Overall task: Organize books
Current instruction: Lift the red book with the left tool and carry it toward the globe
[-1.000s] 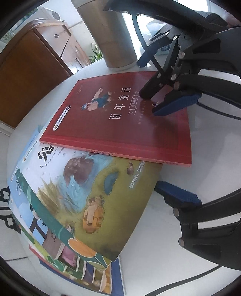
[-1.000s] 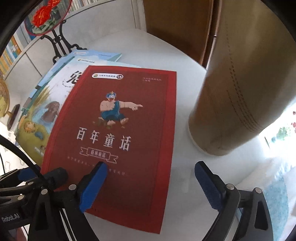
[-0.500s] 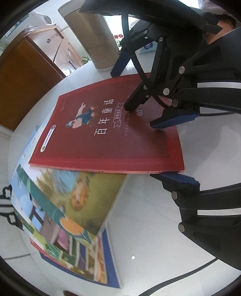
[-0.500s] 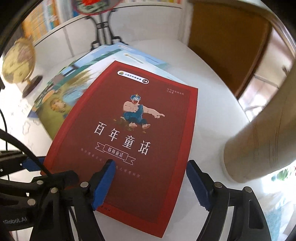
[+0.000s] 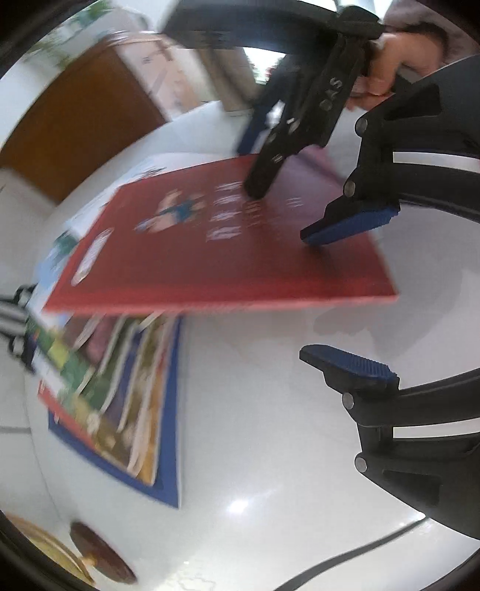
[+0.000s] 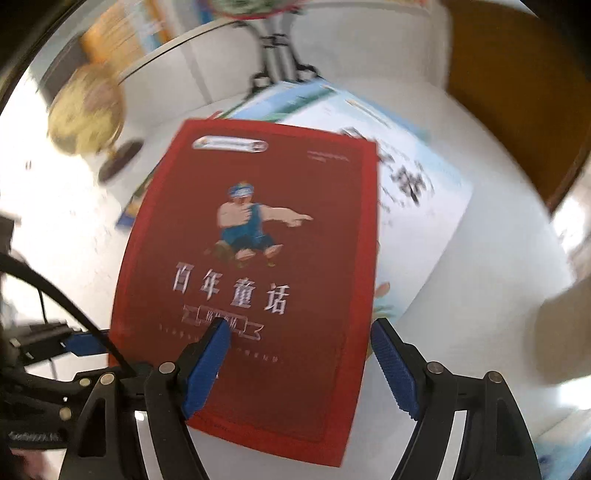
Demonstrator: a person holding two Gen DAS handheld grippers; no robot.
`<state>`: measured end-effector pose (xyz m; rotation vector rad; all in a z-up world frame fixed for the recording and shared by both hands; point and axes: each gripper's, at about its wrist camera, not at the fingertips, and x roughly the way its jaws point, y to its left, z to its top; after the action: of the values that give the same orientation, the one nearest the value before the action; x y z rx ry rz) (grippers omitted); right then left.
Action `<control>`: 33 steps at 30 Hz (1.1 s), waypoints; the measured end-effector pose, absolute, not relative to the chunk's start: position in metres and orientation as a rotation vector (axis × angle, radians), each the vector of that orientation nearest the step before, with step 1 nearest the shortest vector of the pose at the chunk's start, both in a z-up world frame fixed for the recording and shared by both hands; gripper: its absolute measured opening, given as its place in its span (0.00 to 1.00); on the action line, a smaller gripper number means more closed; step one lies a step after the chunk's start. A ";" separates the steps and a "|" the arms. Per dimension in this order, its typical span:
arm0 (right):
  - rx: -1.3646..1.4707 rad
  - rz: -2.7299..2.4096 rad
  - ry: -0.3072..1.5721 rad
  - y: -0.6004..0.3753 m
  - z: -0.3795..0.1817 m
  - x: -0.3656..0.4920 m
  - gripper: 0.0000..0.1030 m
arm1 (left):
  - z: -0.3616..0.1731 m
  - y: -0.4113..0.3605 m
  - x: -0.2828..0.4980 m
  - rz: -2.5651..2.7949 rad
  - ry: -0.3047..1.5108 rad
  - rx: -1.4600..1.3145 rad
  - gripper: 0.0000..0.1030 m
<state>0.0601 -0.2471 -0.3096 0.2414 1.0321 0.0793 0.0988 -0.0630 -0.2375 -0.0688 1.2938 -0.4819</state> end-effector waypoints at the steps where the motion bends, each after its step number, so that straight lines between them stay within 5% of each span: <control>1: 0.281 0.077 1.036 -0.252 -0.312 0.063 0.75 | -0.236 -0.060 0.105 -0.458 1.291 -0.086 0.67; 6: 0.303 0.042 1.050 -0.270 -0.312 0.073 0.75 | -0.235 -0.047 0.128 -0.387 1.301 -0.200 0.71; 9: 0.409 0.096 1.031 -0.283 -0.317 0.076 0.92 | -0.239 -0.058 0.133 -0.411 1.305 -0.188 0.73; 11: 0.437 0.120 1.043 -0.283 -0.317 0.080 0.93 | -0.238 -0.072 0.140 -0.442 1.276 -0.160 0.70; 13: 0.487 0.148 1.044 -0.289 -0.317 0.080 0.89 | -0.235 -0.080 0.143 -0.484 1.269 -0.158 0.42; 15: 0.606 0.184 1.037 -0.302 -0.319 0.076 0.73 | -0.226 -0.092 0.138 -0.480 1.242 -0.092 0.40; 17: 0.738 0.256 1.007 -0.312 -0.320 0.068 0.43 | -0.217 -0.100 0.131 -0.472 1.181 0.010 0.37; 18: 0.738 0.249 0.999 -0.312 -0.317 0.064 0.39 | -0.216 -0.101 0.129 -0.466 1.172 0.039 0.37; 27: 0.619 0.199 1.040 -0.283 -0.318 0.062 0.41 | -0.223 -0.080 0.127 -0.429 1.205 -0.004 0.36; 30: 0.629 0.197 1.062 -0.278 -0.322 0.055 0.58 | -0.227 -0.080 0.130 -0.425 1.218 -0.019 0.37; 33: 0.683 0.239 1.074 -0.281 -0.328 0.046 0.60 | -0.231 -0.079 0.133 -0.425 1.224 -0.025 0.40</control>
<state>0.0457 -0.2814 -0.3284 0.6826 1.0745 0.2394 0.1328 -0.0789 -0.2312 -0.0247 1.2239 -0.4247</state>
